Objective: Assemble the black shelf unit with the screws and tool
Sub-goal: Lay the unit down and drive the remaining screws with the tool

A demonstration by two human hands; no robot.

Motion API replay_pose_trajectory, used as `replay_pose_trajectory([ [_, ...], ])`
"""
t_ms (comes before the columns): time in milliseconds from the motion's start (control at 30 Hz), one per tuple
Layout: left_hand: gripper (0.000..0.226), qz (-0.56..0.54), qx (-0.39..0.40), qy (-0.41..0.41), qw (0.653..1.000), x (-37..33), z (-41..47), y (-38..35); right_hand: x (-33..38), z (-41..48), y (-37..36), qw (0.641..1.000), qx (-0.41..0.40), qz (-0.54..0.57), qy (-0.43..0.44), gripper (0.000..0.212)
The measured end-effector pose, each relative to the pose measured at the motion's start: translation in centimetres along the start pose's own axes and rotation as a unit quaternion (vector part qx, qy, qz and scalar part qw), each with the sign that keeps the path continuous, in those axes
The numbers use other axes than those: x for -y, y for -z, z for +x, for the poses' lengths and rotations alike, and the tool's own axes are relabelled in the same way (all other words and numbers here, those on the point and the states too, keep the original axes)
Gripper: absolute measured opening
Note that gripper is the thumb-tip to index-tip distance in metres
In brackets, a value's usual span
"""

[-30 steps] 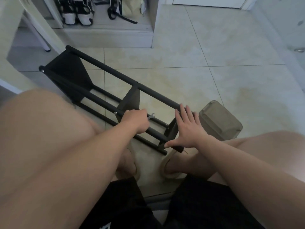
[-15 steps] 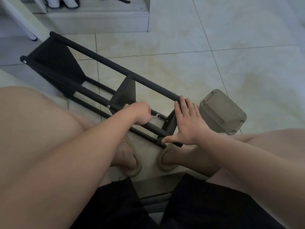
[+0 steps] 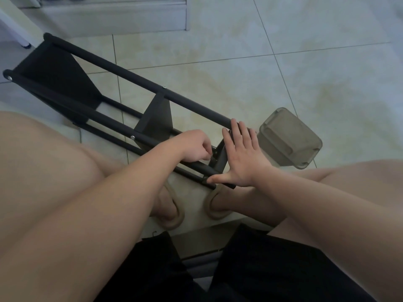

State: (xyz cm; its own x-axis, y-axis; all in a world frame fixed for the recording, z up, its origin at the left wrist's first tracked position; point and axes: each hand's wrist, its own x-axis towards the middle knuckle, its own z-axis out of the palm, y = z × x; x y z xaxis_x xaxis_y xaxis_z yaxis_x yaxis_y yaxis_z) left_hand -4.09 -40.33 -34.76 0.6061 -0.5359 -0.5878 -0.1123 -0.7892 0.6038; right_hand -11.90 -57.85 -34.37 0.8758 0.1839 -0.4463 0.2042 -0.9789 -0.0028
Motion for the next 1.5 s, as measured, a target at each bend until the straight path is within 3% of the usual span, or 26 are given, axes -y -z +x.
replay_pose_trajectory([
  [300,0.007,-0.19,-0.011,0.055,0.98,-0.6,0.7,-0.6,0.1,0.0,0.0,1.0,-0.001,0.008,-0.003,0.15],
  [600,0.002,-0.193,-0.059,0.059,0.978,-0.2,1.4,-1.5,0.2,0.0,0.0,1.0,-0.004,0.01,-0.006,0.151],
  [767,0.003,-0.13,-0.072,0.065,0.987,-0.5,1.3,-1.8,0.2,0.1,-0.1,1.0,-0.002,0.014,-0.005,0.15],
  [1500,0.014,-0.177,-0.031,0.064,0.982,0.0,1.9,-1.6,0.2,0.2,-0.3,1.0,-0.01,0.017,-0.005,0.15],
])
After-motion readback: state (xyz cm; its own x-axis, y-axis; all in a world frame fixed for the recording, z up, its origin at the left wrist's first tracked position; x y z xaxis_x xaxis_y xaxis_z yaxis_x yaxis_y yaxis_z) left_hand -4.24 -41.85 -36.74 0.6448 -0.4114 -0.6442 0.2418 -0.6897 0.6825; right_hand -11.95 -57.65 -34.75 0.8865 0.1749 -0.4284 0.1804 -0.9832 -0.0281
